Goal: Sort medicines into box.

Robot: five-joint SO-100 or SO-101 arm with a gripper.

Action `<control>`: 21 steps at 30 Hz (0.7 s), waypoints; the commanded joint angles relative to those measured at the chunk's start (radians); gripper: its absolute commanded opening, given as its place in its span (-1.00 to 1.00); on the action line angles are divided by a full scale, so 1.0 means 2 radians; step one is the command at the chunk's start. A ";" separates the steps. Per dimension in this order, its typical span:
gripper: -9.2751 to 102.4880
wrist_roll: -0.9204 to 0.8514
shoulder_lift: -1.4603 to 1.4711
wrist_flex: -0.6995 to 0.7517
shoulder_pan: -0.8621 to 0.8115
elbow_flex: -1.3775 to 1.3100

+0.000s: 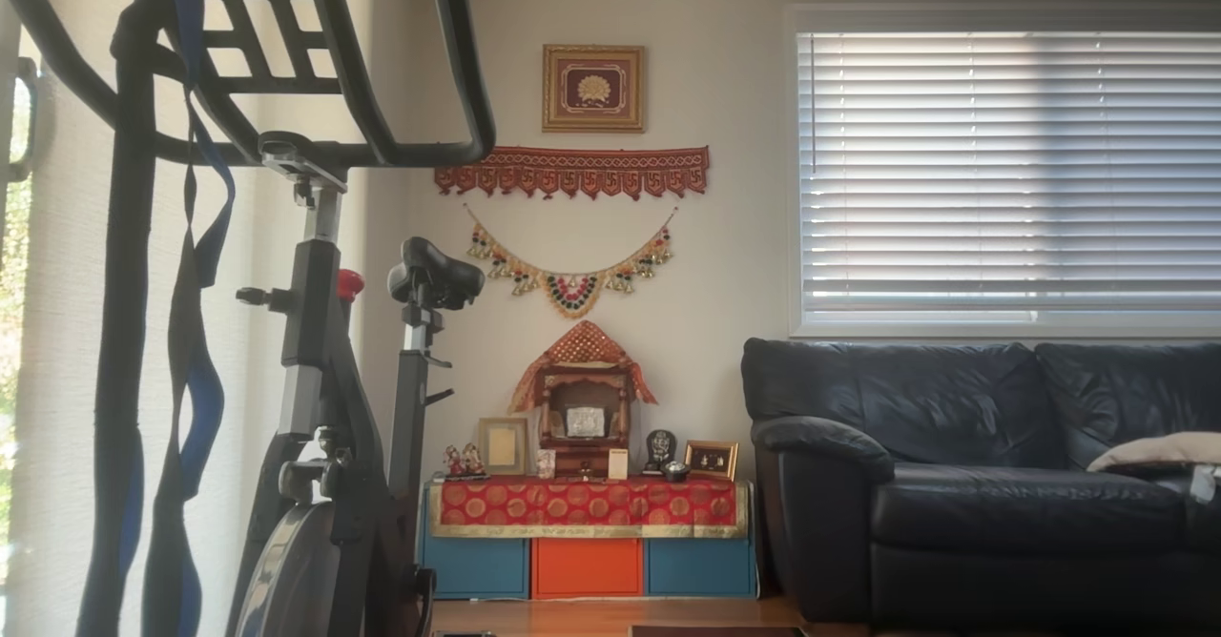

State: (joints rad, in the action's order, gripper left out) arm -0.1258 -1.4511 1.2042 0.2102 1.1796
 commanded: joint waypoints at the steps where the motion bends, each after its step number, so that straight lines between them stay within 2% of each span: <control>1: -0.33 -0.008 -0.039 0.004 0.003 -0.033; 8: -0.36 -0.014 -0.078 0.002 0.002 0.006; 11: -0.48 -0.019 -0.096 0.000 0.002 0.022; 15: -0.79 -0.021 -0.113 -0.012 -0.002 0.038; 21: -0.81 -0.037 -0.166 0.007 -0.019 0.067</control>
State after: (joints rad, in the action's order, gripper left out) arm -0.1841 -1.6245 1.2088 0.1948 1.3208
